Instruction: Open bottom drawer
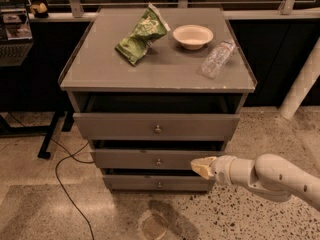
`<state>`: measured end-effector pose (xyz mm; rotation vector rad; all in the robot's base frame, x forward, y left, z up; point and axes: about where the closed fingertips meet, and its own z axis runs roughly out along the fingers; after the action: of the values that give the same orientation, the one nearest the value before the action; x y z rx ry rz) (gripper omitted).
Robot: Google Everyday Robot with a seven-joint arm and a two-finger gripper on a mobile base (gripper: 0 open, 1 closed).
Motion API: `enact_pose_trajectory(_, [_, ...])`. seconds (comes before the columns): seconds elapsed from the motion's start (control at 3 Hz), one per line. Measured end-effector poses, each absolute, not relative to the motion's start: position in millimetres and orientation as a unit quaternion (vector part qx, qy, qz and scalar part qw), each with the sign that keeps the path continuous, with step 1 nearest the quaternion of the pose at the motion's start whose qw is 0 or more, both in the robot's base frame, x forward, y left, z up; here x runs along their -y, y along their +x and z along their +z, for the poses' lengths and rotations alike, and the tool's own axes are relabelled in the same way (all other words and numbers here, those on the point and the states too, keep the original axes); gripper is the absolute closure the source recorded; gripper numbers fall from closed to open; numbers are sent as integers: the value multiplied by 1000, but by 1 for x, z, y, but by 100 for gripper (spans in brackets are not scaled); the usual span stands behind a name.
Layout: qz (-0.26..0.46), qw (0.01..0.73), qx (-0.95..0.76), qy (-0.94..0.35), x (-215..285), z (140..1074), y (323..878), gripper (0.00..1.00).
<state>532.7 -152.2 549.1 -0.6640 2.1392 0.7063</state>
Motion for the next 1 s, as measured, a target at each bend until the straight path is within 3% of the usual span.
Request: enact_pose_trajectory(1.0, [265, 398, -876, -62, 185, 395, 517, 100])
